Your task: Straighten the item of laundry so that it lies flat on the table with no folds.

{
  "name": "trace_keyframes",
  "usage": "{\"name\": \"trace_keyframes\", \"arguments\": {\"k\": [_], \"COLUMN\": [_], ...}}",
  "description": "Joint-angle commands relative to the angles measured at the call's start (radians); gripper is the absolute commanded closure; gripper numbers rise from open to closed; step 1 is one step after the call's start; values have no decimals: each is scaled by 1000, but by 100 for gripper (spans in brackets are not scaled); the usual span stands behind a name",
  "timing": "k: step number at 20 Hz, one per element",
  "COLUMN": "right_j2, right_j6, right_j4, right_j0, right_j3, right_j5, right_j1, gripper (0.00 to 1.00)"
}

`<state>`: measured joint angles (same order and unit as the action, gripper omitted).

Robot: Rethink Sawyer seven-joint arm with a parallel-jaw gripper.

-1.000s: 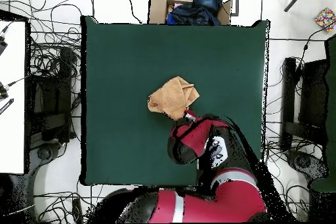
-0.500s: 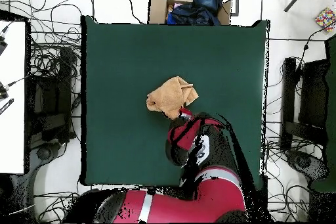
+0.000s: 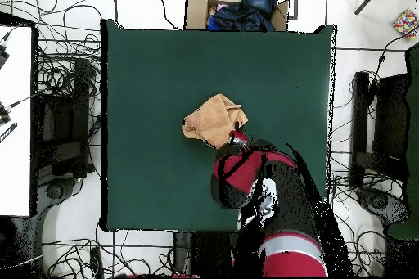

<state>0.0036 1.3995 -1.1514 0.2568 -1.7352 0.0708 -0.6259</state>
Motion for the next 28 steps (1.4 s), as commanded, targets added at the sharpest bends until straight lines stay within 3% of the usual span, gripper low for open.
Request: {"name": "trace_keyframes", "arguments": {"k": [1, 5, 18, 22, 28], "right_j2": [178, 211, 123, 167, 149], "right_j6": [-51, -62, 10, -10, -8], "right_j4": [-29, -31, -84, -66, -83], "right_j0": [38, 64, -12, 23, 7], "right_j3": [-84, -95, -23, -39, -25], "right_j5": [-146, -163, -116, -142, -129], "right_j1": [-78, -86, -13, -21, -12], "gripper": [0, 0, 0, 0, 0]}}
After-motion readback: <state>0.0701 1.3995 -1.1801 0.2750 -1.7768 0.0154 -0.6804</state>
